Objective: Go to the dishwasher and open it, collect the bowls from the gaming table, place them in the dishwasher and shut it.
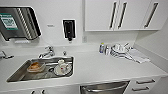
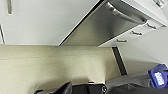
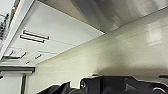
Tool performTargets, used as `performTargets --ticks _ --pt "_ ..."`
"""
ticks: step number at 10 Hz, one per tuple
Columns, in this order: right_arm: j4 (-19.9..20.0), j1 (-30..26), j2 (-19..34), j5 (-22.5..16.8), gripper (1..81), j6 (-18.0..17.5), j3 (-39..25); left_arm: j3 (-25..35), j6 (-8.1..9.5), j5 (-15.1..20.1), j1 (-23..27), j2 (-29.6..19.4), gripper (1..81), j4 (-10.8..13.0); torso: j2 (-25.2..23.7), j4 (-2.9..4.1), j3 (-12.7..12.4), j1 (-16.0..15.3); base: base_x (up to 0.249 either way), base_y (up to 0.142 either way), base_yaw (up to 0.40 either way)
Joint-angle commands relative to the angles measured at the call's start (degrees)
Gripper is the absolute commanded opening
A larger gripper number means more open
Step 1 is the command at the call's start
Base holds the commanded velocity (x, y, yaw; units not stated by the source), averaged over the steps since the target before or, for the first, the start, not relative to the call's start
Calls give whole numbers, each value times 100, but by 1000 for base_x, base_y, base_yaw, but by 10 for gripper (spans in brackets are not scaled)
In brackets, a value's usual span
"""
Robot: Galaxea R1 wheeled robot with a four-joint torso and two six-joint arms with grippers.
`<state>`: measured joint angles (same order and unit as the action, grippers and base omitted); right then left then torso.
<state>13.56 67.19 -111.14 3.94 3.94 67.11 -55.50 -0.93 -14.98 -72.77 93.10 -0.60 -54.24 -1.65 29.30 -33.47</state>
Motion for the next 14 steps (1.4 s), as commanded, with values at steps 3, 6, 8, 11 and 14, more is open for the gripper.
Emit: performTargets --ticks 3,6,8,11,14 --pt "51 -535 327 -253 811 -51 -340 441 198 382 891 -457 811 147 -833 0 101 -539 0 0 0" --pt "86 -535 327 -244 811 -60 -314 1024 207 338 1014 -810 811 684 -1434 0 129 -918 0 0 0" --pt "77 -588 318 -244 811 -236 -296 1296 189 391 1049 -889 811 798 -1843 0 129 -1171 0 0 0" --pt "77 -861 353 -359 811 -963 -208 1323 181 391 1049 -977 811 903 -2459 0 129 -1556 0 0 0" --pt "59 -1028 415 -526 811 -1053 -366 1305 181 391 1049 -933 811 912 -3021 0 699 -1901 0 0 0"
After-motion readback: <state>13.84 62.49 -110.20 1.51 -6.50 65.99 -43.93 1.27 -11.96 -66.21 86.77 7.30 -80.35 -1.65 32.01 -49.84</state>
